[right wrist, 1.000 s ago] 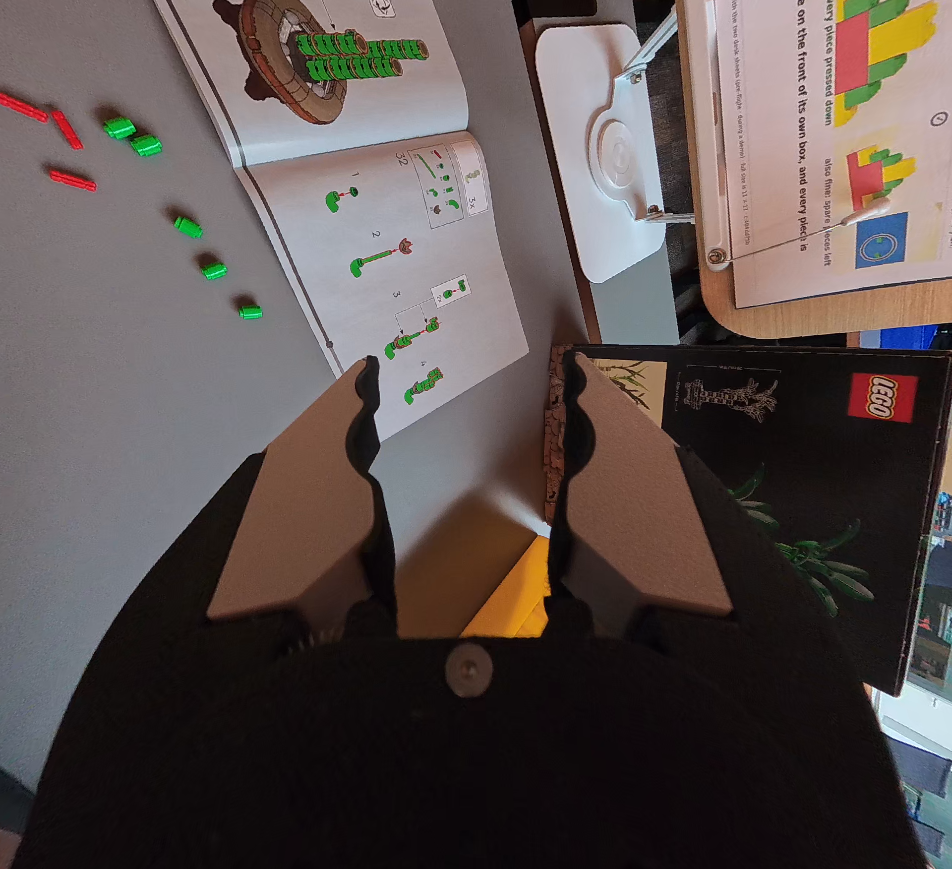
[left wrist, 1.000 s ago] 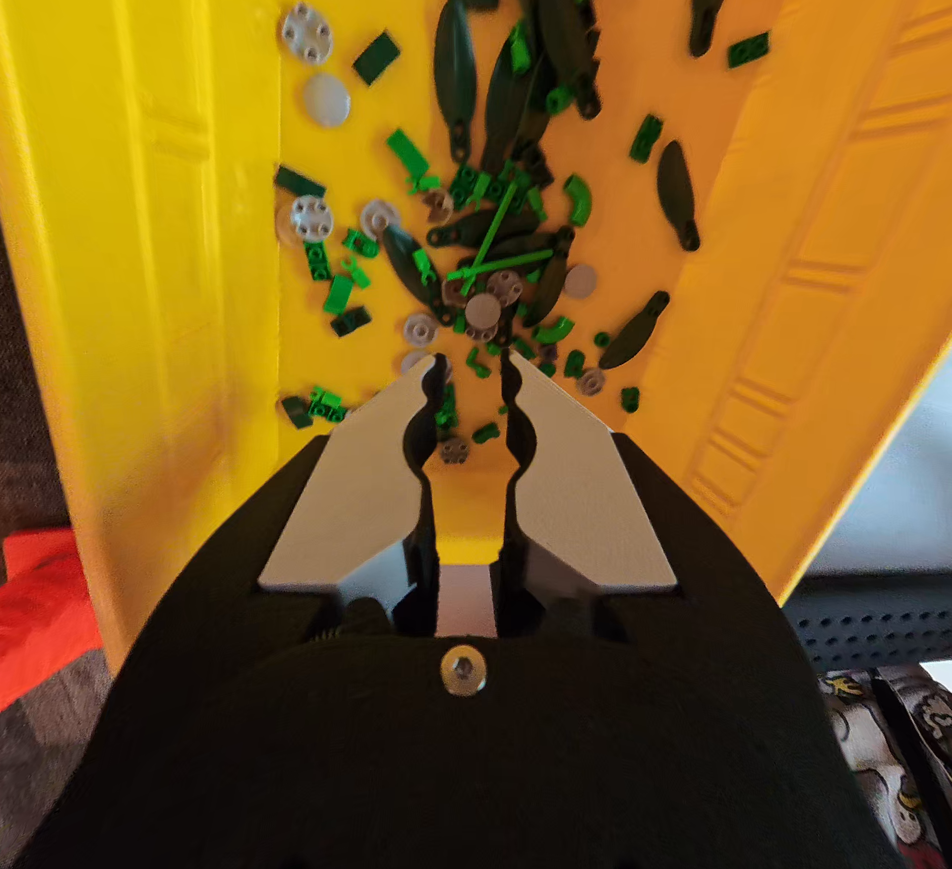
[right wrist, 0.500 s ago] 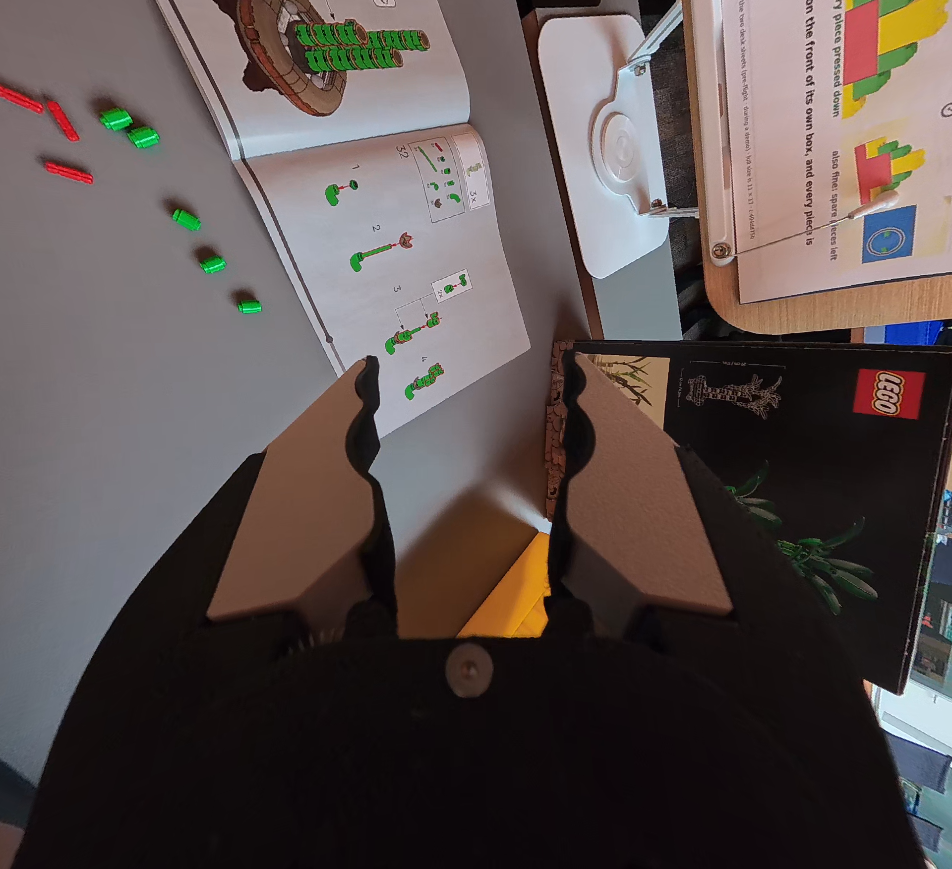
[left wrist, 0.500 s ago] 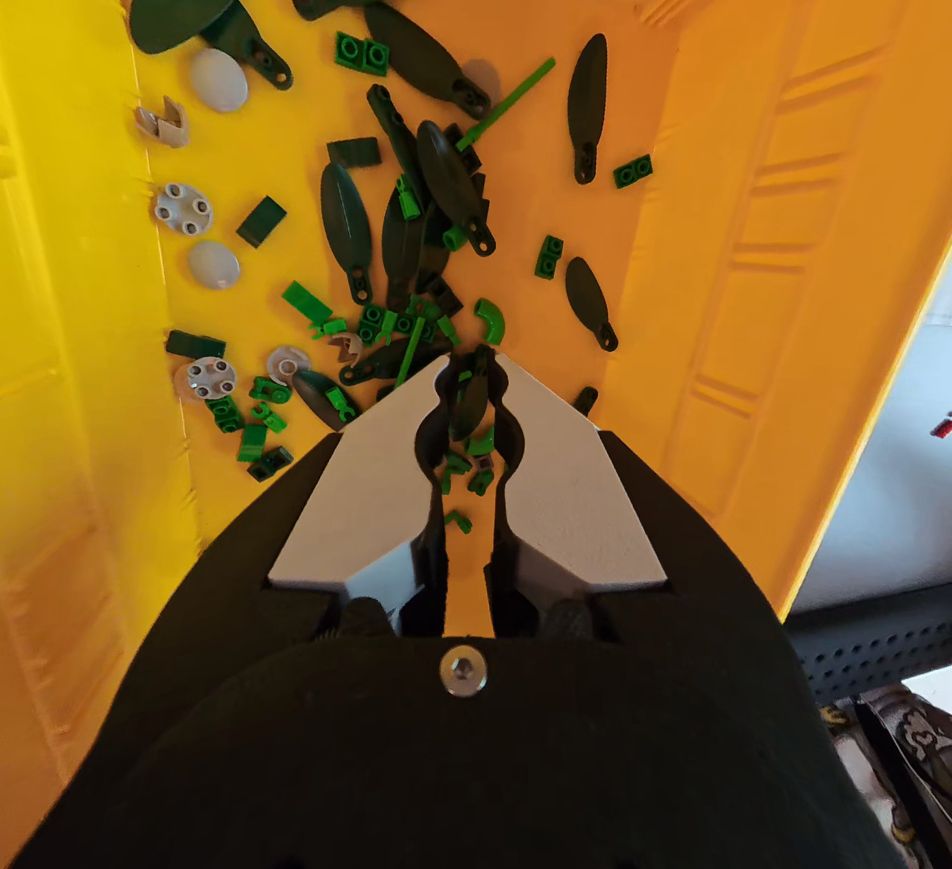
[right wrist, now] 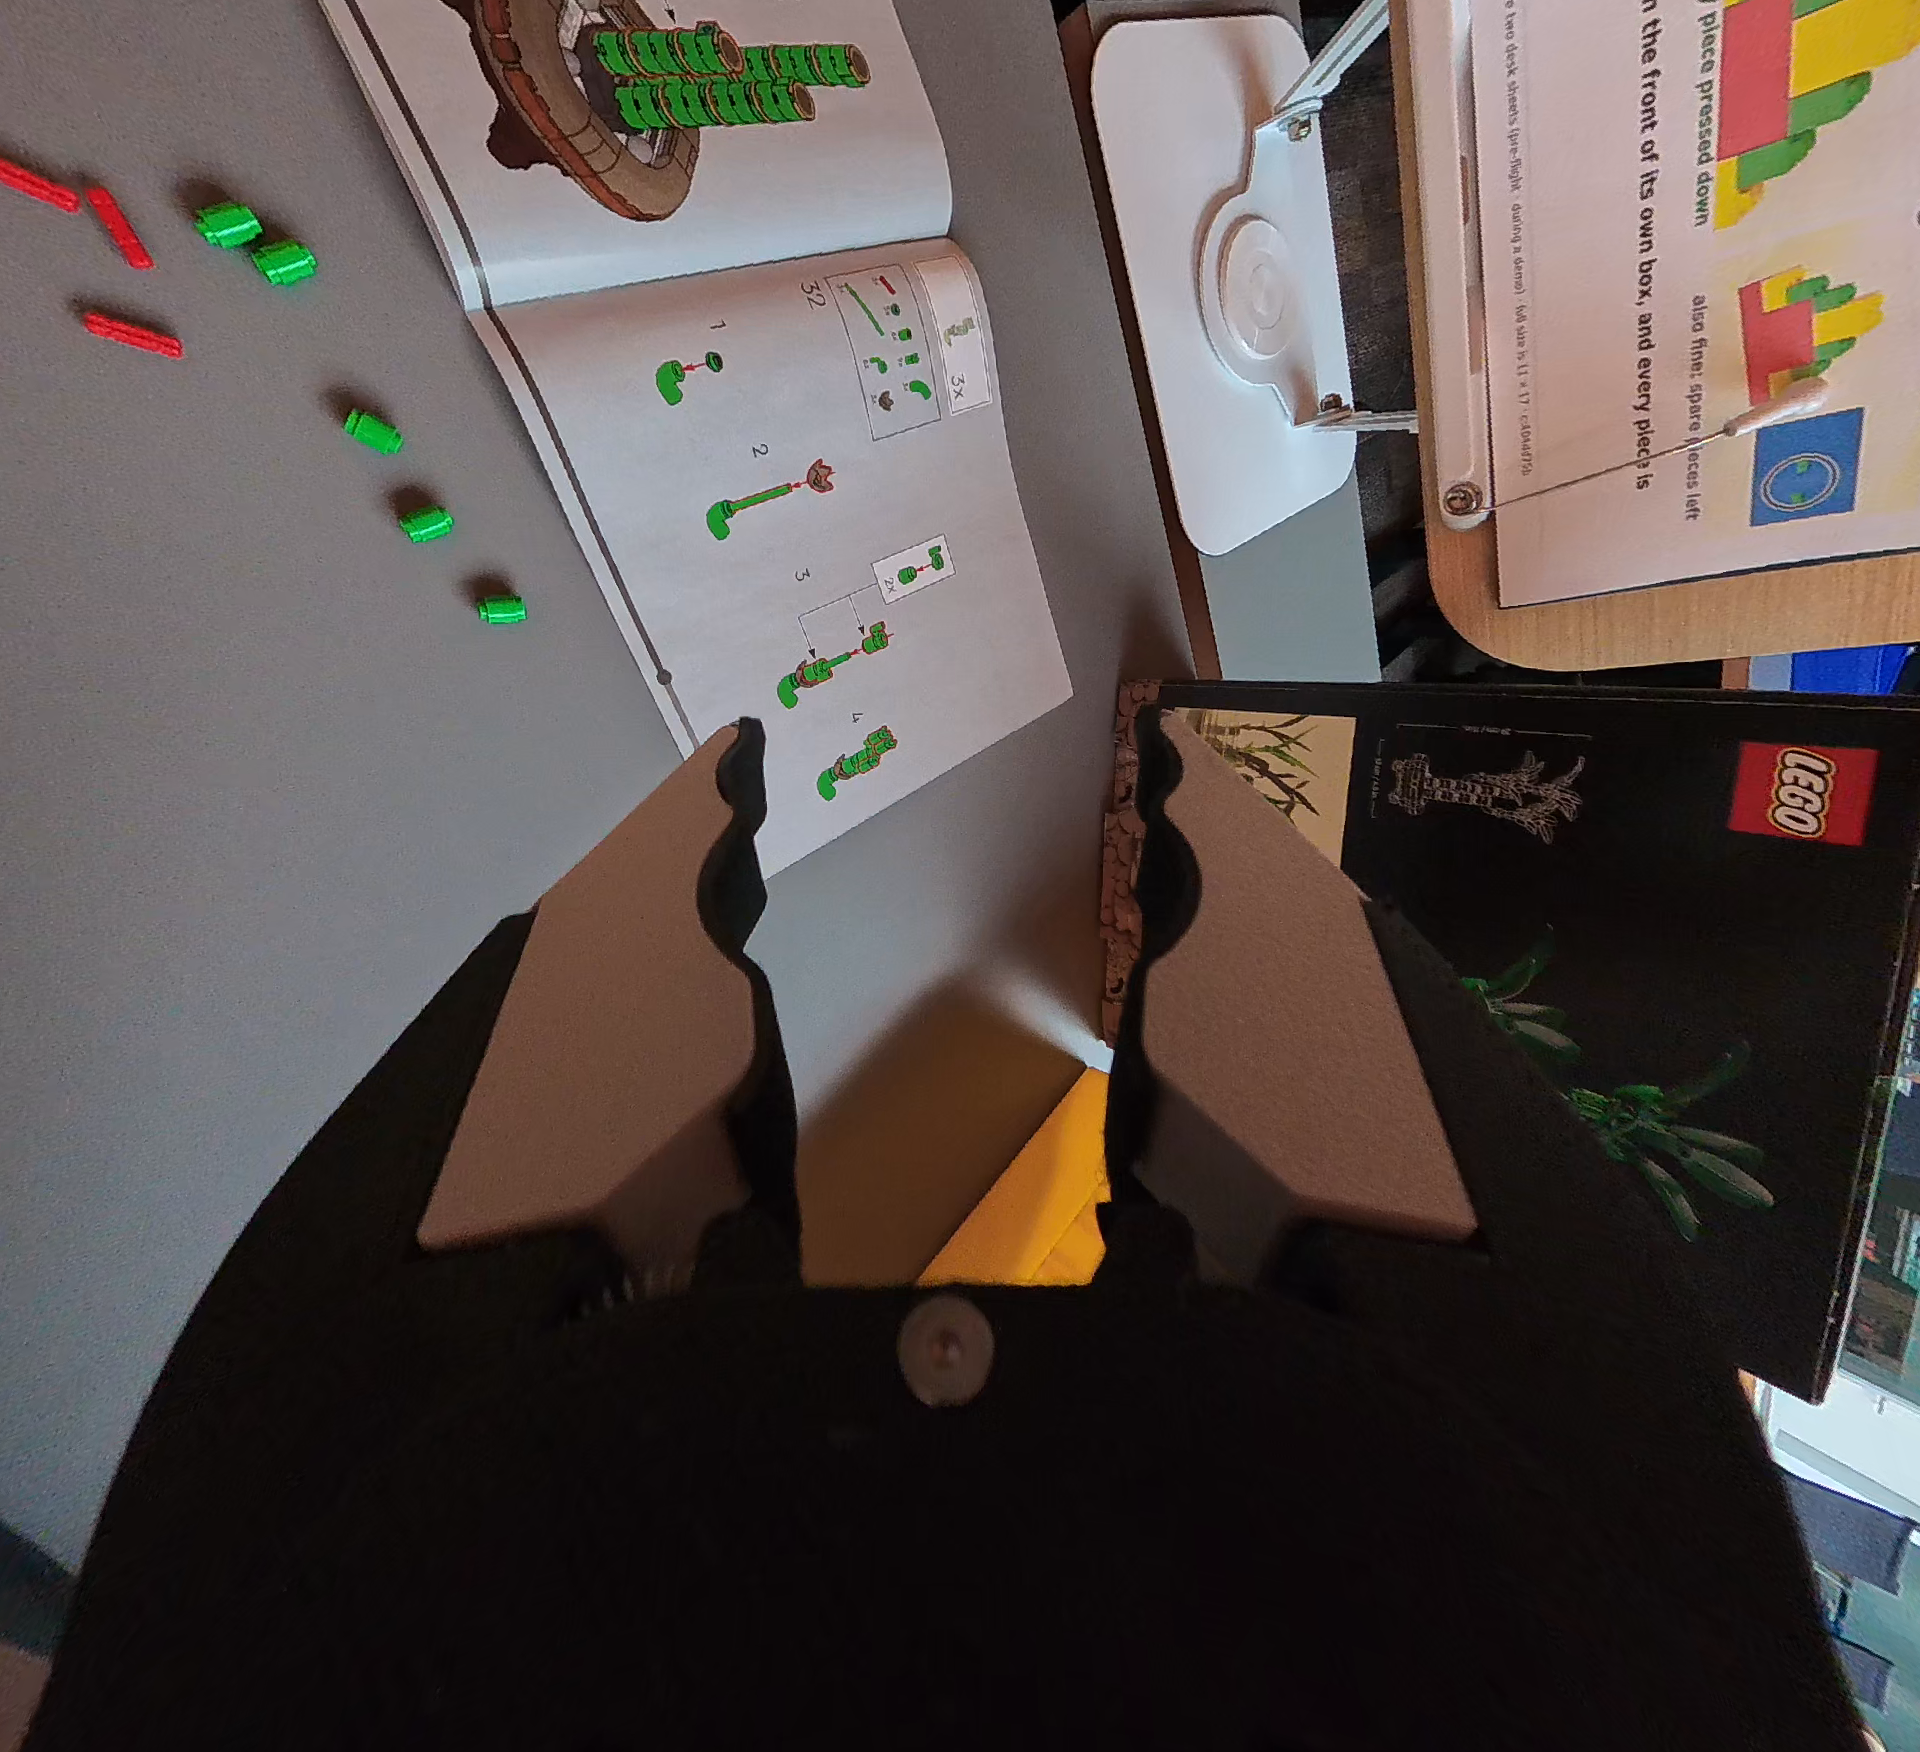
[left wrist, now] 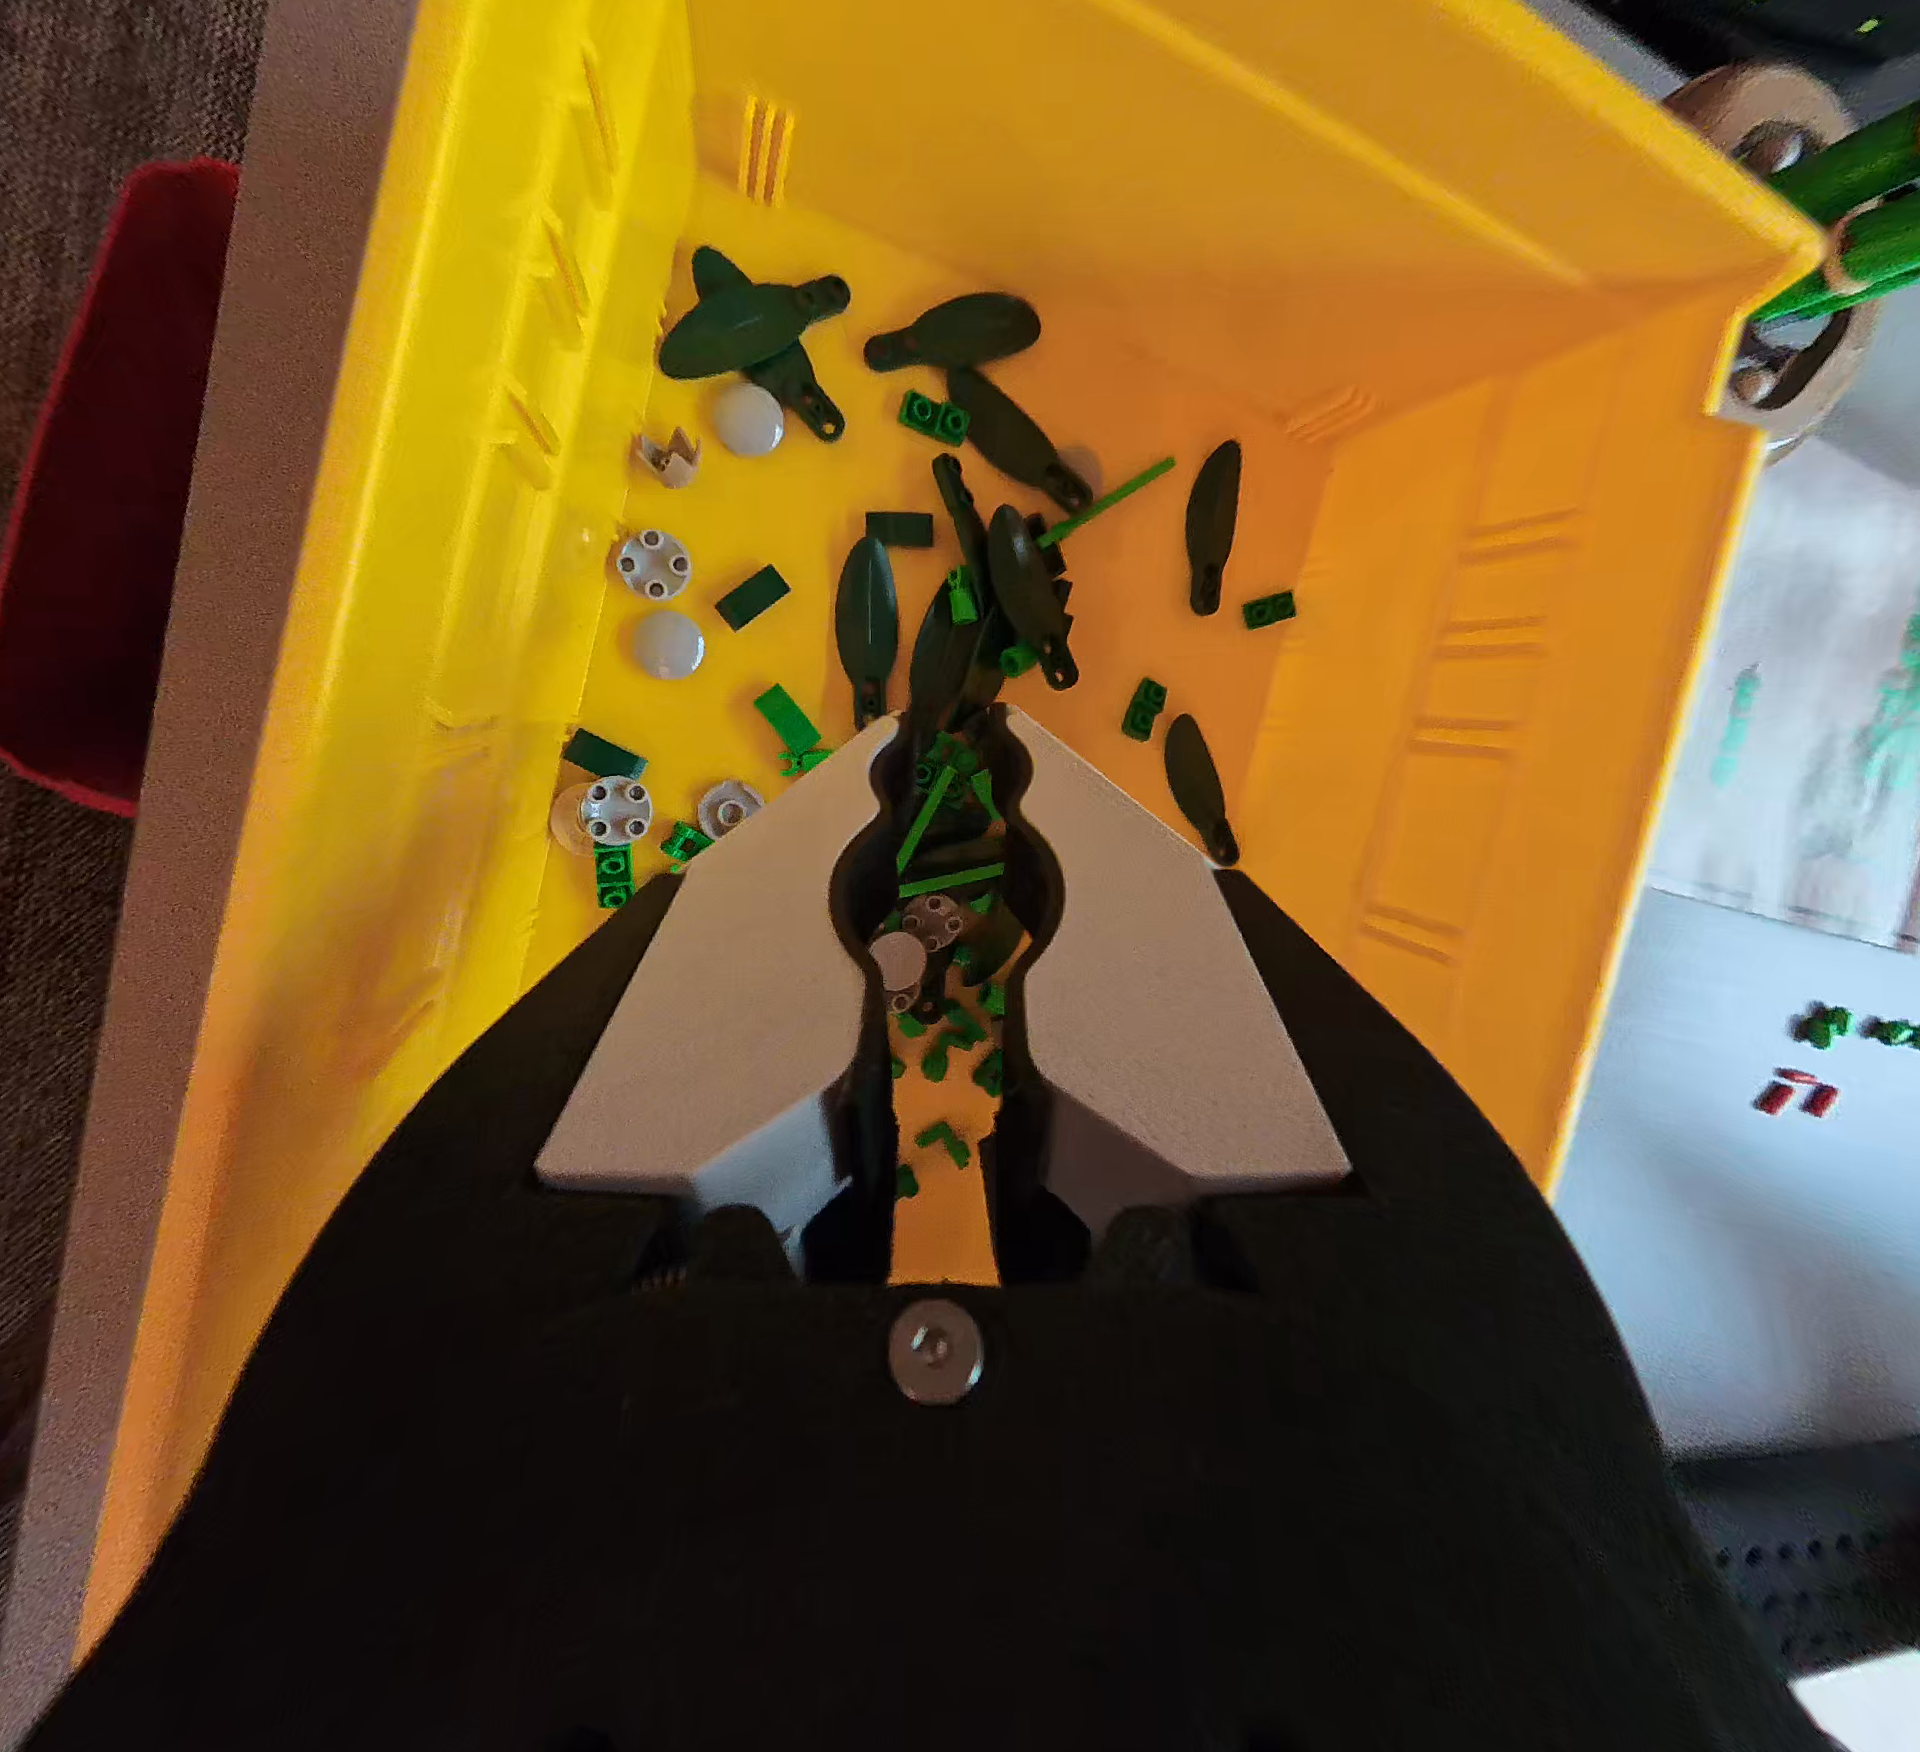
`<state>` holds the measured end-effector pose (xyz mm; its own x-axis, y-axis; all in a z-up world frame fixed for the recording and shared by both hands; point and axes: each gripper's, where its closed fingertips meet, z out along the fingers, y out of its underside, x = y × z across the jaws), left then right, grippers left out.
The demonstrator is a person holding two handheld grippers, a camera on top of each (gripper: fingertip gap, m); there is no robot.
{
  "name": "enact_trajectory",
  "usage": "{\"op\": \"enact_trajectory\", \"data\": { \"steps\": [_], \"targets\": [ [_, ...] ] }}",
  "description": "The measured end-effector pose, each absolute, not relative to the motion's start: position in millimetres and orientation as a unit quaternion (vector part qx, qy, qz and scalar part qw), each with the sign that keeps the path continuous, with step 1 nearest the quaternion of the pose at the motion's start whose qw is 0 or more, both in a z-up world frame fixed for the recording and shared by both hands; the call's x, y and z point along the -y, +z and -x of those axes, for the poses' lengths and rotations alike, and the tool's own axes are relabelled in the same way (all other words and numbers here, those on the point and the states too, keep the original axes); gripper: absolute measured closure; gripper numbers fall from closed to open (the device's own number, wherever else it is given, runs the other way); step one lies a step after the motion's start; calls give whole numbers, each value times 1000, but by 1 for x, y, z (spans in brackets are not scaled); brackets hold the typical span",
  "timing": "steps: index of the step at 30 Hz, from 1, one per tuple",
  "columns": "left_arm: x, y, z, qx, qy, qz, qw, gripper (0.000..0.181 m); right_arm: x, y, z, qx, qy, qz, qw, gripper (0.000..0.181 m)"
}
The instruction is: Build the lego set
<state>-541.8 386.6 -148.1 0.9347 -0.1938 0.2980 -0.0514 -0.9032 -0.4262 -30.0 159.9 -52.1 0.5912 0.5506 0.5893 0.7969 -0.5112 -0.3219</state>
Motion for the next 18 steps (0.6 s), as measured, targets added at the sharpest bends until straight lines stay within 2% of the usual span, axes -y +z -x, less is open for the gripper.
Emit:
{"op": "enact_trajectory", "data": {
  "steps": [18],
  "targets": [
    [-374, -174, 527, -87, -174, 971, 140, 169, -159, -57, 29, 403, -211, 846, 279, 110]
  ]
}}
